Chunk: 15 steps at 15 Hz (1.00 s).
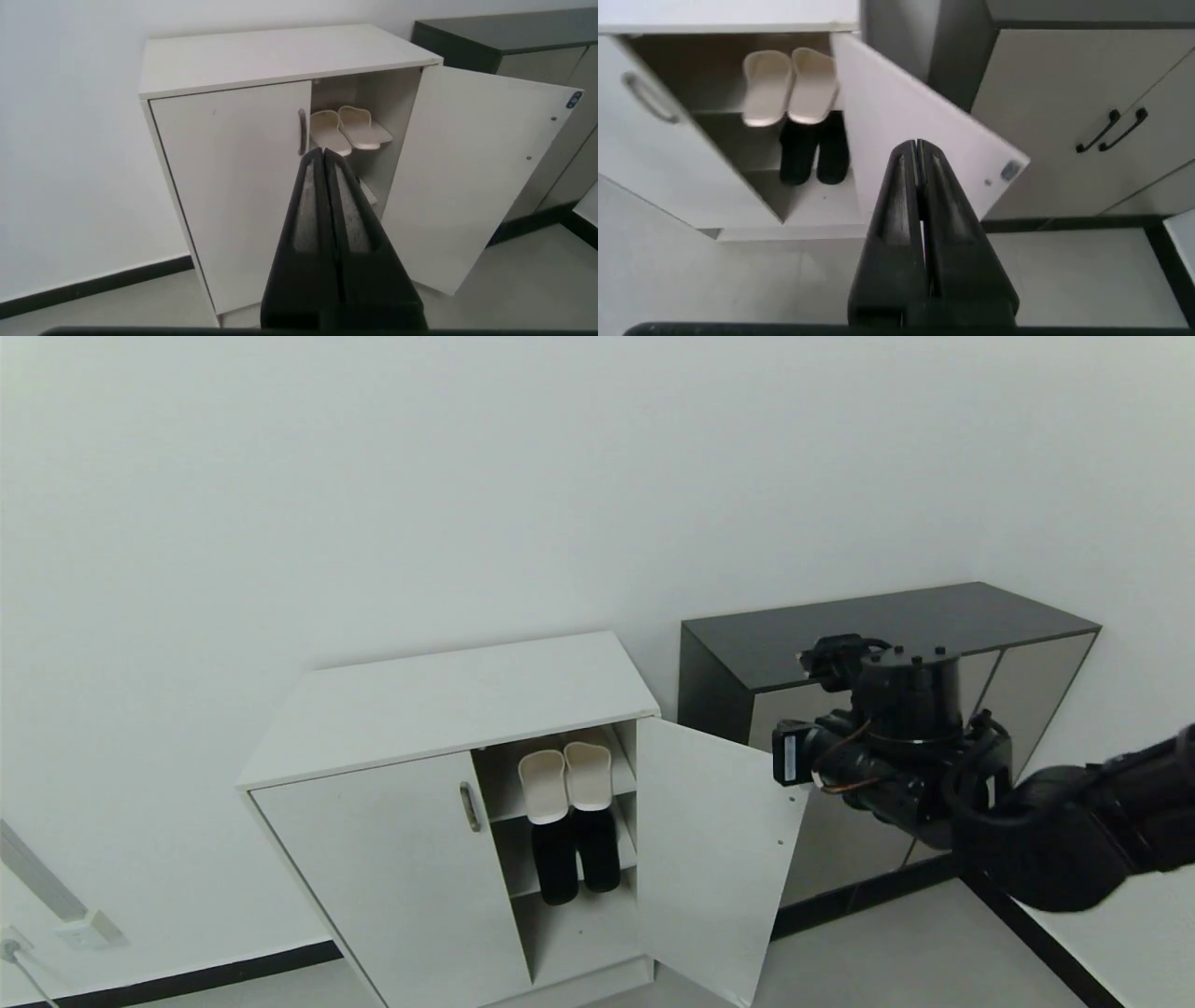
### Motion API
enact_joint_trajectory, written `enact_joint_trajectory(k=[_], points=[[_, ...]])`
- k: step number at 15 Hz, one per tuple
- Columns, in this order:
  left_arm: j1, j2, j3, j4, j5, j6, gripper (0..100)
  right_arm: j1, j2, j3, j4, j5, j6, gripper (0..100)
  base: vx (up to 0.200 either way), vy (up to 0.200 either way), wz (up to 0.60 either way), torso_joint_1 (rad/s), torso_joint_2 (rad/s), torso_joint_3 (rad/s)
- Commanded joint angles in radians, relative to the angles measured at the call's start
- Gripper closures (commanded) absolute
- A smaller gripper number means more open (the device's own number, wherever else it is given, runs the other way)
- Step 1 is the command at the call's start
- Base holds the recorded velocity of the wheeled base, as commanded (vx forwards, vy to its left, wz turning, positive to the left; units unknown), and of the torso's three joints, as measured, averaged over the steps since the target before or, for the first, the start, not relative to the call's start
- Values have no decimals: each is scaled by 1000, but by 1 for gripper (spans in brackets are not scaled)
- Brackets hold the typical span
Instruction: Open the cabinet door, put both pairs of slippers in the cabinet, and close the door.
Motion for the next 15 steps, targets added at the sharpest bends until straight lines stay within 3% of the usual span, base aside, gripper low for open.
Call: enact_joint_trajectory(k=[1,7,15], points=[[0,1,0,-1,0,0,100,-106,146,-158,56,49,9,100,0,0,0,0,0,0],[0,1,0,1,0,0,100,-209,335,-322,70,112,9,100,0,0,0,0,0,0],[0,1,0,1,-3,0,100,-231,427,-432,105,124,9,100,0,0,0,0,0,0]])
